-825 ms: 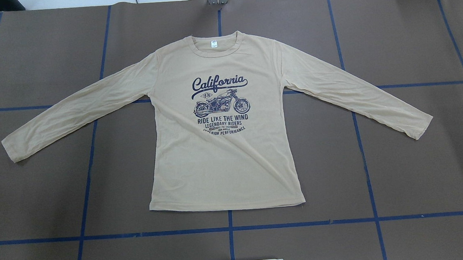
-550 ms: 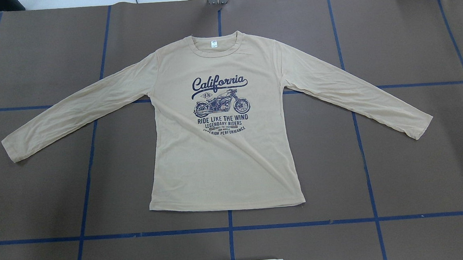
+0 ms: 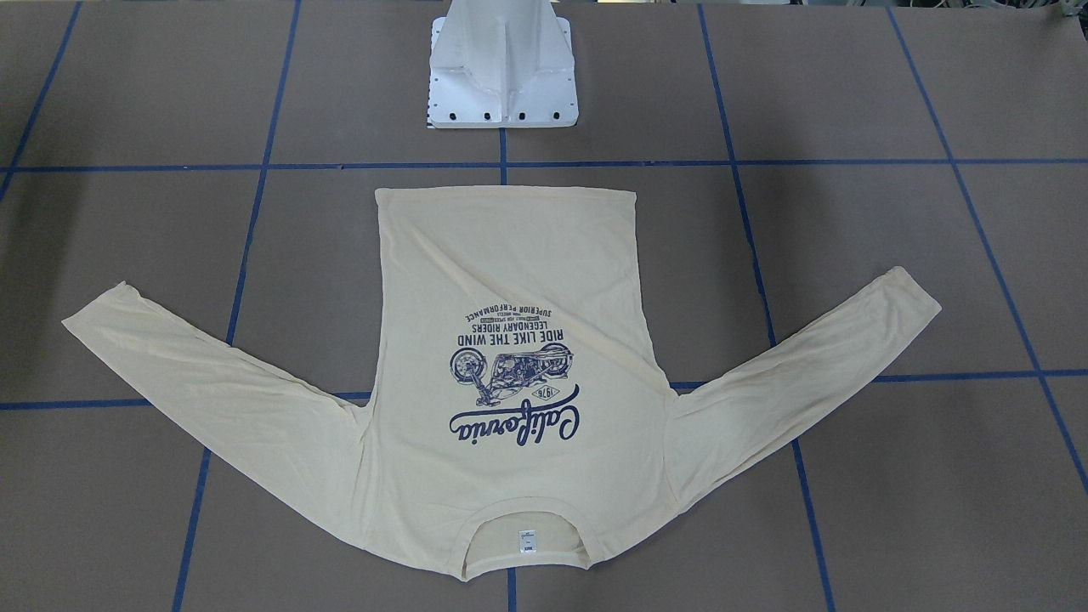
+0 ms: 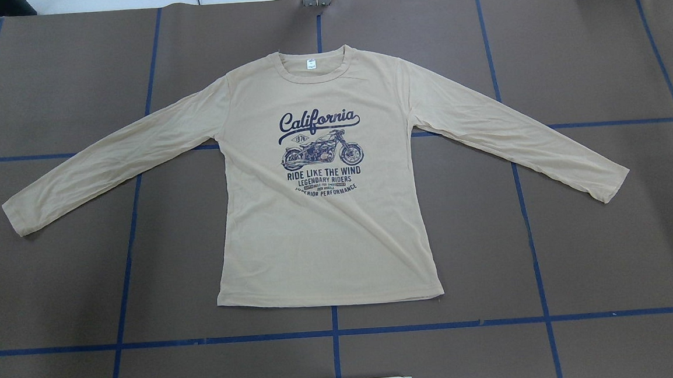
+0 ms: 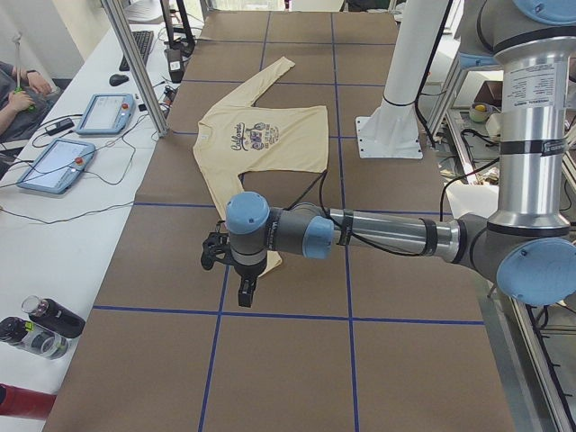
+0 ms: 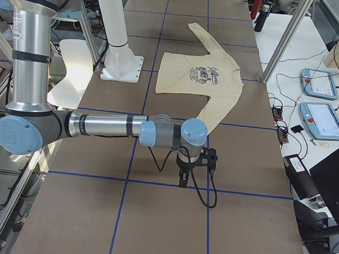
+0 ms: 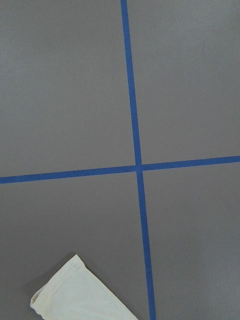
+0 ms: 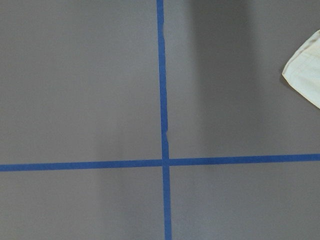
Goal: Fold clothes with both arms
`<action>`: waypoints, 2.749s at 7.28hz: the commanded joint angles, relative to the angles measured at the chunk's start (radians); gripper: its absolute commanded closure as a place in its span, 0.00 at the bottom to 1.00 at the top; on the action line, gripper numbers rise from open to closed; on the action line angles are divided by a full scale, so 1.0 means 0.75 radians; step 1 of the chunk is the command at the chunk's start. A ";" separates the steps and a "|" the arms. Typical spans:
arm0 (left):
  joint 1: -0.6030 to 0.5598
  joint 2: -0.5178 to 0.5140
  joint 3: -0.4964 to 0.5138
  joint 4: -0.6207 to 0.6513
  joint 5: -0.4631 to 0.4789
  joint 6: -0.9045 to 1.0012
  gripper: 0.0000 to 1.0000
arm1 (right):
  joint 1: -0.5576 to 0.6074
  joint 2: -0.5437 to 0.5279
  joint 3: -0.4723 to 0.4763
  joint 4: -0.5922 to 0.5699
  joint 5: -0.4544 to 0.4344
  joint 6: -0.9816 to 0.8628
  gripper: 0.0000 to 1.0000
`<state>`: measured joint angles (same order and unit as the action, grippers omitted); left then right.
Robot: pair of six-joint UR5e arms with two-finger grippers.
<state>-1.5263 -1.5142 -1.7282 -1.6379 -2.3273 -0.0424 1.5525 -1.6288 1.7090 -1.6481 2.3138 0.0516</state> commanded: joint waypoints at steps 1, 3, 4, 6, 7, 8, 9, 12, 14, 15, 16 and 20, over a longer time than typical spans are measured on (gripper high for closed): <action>0.000 -0.114 0.007 0.005 -0.006 -0.003 0.00 | -0.033 0.081 0.022 0.003 0.001 0.001 0.00; 0.002 -0.167 0.020 -0.041 -0.044 0.001 0.00 | -0.088 0.214 0.026 0.035 0.007 0.035 0.00; 0.057 -0.159 0.022 -0.175 -0.045 0.001 0.00 | -0.163 0.243 0.065 0.036 0.007 0.147 0.00; 0.069 -0.147 0.058 -0.327 -0.053 -0.064 0.00 | -0.394 0.229 -0.030 0.468 0.007 0.321 0.00; 0.074 -0.169 0.123 -0.346 -0.051 -0.064 0.00 | -0.462 0.223 -0.124 0.722 0.005 0.591 0.00; 0.076 -0.190 0.169 -0.360 -0.053 -0.064 0.00 | -0.503 0.194 -0.202 0.917 0.005 0.715 0.00; 0.076 -0.172 0.173 -0.403 -0.053 -0.066 0.00 | -0.534 0.127 -0.221 1.014 0.007 0.735 0.00; 0.076 -0.170 0.175 -0.410 -0.055 -0.066 0.00 | -0.626 0.094 -0.225 1.011 -0.035 0.809 0.00; 0.076 -0.170 0.175 -0.412 -0.055 -0.066 0.00 | -0.712 0.092 -0.242 0.991 -0.170 0.809 0.00; 0.076 -0.170 0.175 -0.412 -0.055 -0.066 0.00 | -0.724 0.094 -0.246 0.979 -0.169 0.809 0.00; 0.076 -0.170 0.175 -0.412 -0.055 -0.066 0.00 | -0.728 0.092 -0.246 0.972 -0.156 0.807 0.00; 0.076 -0.170 0.175 -0.412 -0.055 -0.066 0.00 | -0.732 0.065 -0.260 0.960 -0.130 0.805 0.01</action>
<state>-1.4695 -1.6414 -1.5969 -1.9466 -2.3685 -0.0920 1.0040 -1.5719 1.5150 -0.9264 2.2089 0.6556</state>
